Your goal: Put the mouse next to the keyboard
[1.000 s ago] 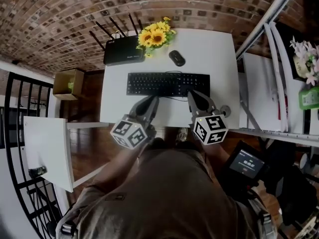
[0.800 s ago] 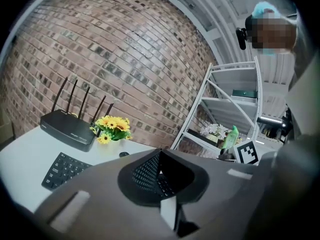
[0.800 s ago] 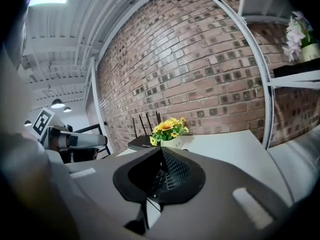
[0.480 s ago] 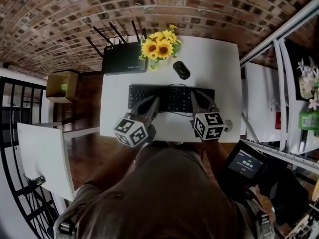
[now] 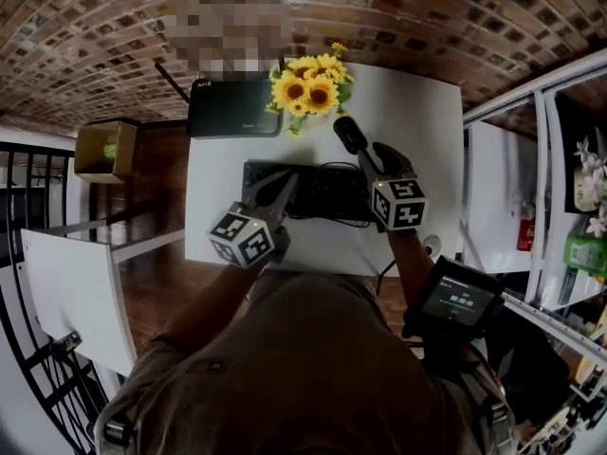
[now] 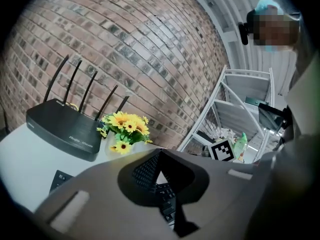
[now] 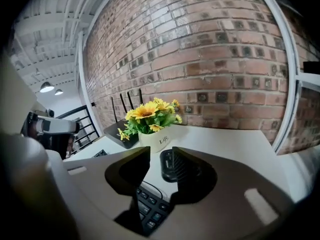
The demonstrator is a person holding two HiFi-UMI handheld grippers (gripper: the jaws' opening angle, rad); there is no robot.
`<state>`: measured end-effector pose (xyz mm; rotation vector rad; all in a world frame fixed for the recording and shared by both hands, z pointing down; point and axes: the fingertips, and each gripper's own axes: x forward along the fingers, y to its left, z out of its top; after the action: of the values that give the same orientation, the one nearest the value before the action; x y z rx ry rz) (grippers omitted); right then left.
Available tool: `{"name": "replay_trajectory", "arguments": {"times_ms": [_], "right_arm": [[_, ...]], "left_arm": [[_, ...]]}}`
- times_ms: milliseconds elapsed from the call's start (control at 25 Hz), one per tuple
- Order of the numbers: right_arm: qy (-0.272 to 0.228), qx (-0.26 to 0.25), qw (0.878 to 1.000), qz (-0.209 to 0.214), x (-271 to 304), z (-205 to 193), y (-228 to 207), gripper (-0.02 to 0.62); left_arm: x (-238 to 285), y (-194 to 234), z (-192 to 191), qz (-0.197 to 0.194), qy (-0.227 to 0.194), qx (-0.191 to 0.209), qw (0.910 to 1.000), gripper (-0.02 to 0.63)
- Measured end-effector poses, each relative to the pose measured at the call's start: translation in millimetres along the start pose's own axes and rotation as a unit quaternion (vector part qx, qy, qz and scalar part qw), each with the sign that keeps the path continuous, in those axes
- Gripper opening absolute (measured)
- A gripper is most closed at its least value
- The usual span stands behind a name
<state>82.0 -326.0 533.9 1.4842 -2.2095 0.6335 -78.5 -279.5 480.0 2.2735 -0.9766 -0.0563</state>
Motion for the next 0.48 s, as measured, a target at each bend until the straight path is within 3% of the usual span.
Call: {"name": "replay_trajectory", "arguments": {"times_ms": [480], "right_arm": [[0.120, 0.047, 0.990, 0.063, 77.0, -49.5, -34.1, 0.292]], "left_arm": [[12.4, 28.3, -4.4, 0.042, 0.016, -0.025, 0.9986, 0.000]]}}
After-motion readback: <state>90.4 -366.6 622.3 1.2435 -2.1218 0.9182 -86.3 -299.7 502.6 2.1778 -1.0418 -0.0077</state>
